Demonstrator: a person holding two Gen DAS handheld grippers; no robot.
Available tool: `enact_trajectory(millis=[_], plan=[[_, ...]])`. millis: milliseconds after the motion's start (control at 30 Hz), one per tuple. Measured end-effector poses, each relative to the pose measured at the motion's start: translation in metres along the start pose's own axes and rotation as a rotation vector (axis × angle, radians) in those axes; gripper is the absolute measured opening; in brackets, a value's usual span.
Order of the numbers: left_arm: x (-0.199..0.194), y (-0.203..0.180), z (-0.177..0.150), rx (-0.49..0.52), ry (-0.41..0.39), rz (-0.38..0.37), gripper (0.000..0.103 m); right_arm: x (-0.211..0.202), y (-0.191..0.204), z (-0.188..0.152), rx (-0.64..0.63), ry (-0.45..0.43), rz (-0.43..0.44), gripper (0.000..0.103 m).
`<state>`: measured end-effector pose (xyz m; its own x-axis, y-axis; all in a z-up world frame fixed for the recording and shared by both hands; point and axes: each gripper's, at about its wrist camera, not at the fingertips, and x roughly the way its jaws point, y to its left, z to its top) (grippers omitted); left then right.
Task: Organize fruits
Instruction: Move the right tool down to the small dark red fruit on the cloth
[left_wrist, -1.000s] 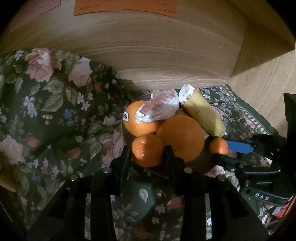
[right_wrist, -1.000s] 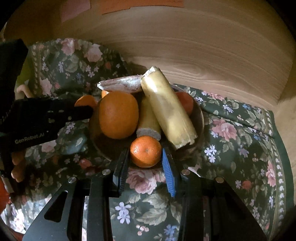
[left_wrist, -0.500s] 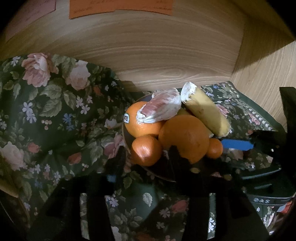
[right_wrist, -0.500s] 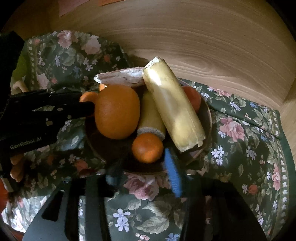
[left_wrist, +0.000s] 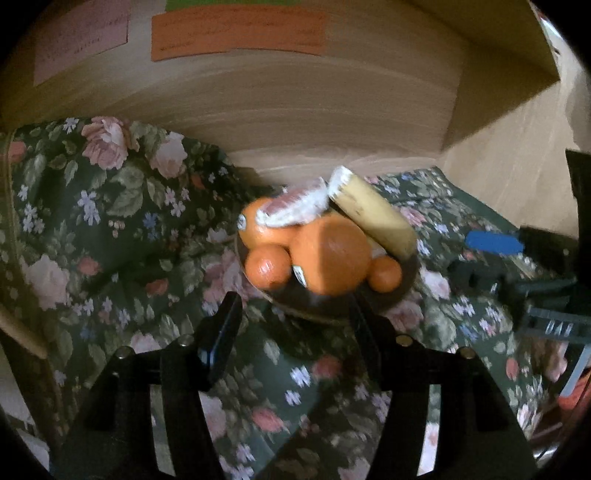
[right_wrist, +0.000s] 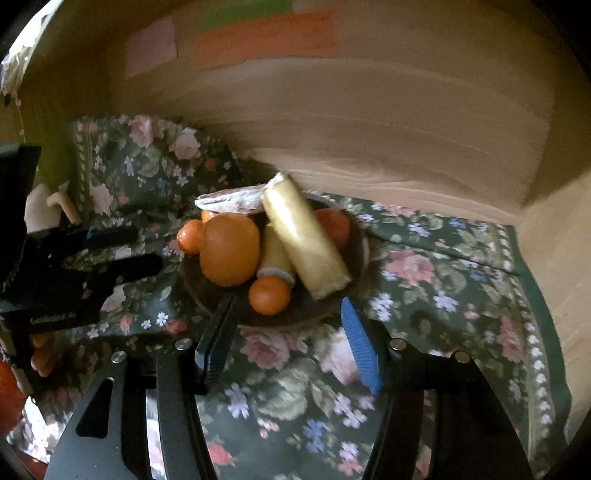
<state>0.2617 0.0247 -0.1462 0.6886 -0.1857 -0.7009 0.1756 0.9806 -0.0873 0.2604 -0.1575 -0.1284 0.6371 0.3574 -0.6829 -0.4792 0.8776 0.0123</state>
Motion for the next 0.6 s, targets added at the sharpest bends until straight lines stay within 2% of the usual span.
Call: enact_trajectory(millis=[300, 500, 600], plan=[[0.013, -0.023, -0.027, 0.008, 0.114, -0.030, 0.059, -0.008, -0.025, -0.028, 0.043, 0.040, -0.056, 0.054], [0.030, -0.035, -0.037, 0.039, 0.152, -0.045, 0.059, -0.004, -0.039, -0.042, 0.067, 0.071, -0.066, 0.054], [0.036, -0.039, -0.038, 0.045, 0.164, -0.055, 0.054, 0.001, -0.041, -0.045, 0.065, 0.086, -0.066, 0.054]])
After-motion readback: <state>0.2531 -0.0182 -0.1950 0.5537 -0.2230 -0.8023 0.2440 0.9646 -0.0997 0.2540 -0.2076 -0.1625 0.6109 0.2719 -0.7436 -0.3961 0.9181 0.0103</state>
